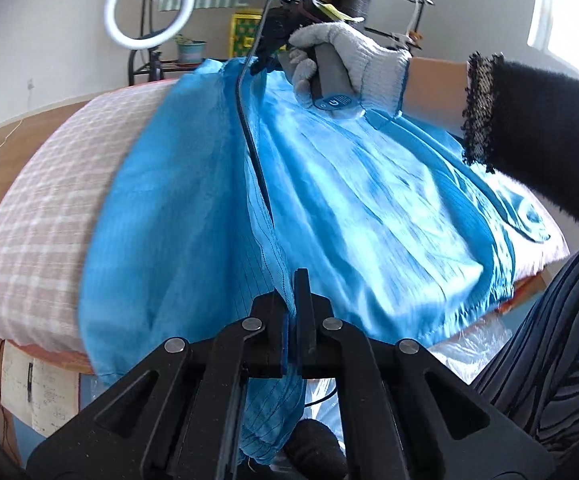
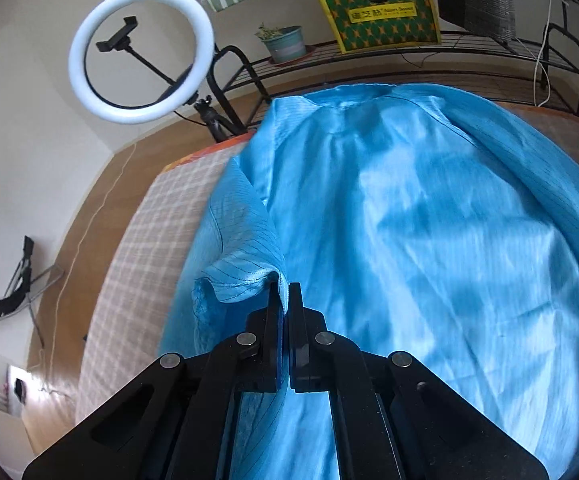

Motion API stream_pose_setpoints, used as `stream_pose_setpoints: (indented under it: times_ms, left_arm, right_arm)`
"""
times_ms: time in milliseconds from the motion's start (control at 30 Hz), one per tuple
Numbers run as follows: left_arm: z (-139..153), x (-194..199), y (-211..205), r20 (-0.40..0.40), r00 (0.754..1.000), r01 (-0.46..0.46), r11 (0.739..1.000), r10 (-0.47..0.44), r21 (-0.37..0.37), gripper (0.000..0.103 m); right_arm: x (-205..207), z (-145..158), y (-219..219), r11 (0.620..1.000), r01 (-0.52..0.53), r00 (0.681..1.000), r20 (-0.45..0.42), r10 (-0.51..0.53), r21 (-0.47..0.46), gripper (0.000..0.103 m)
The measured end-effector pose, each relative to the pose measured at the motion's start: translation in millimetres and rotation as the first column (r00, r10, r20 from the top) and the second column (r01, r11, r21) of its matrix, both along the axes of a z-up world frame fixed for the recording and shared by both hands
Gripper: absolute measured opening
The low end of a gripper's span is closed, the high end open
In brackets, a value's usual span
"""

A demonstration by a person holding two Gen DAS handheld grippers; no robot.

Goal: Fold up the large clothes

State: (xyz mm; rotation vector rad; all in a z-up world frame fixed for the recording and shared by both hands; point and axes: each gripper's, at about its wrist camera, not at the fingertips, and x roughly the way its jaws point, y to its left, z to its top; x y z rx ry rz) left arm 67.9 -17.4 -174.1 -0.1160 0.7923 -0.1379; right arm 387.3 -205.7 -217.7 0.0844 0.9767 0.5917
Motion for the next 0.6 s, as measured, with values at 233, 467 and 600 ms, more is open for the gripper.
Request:
stream_pose_setpoints:
  times_ms: [233,467,600]
  left_arm:
    - [-10.2,3.6,-3.7,-0.048,0.999,0.005,1.000,-0.005,-0.004,0.000]
    - [-4.0,-23.3,3.0,-0.042,0.999,0.003,1.000,-0.004,-0.024,0.029]
    - [9.3,-58.0,20.2,0.005,1.000,-0.028,0.999,0.028,-0.023,0.029]
  right_arm:
    - [13.1,-17.4,-19.9,0.999,-0.006,0.999,-0.050,0.003,-0.044,0.011]
    - [-0.4,8.8,-52.1,0.999,0.005,1.000,0.004,-0.005,-0.051,0.036]
    - [-24.9,30.5,-64.9,0.999,-0.040,0.999,0.012,0.040,-0.020,0.036]
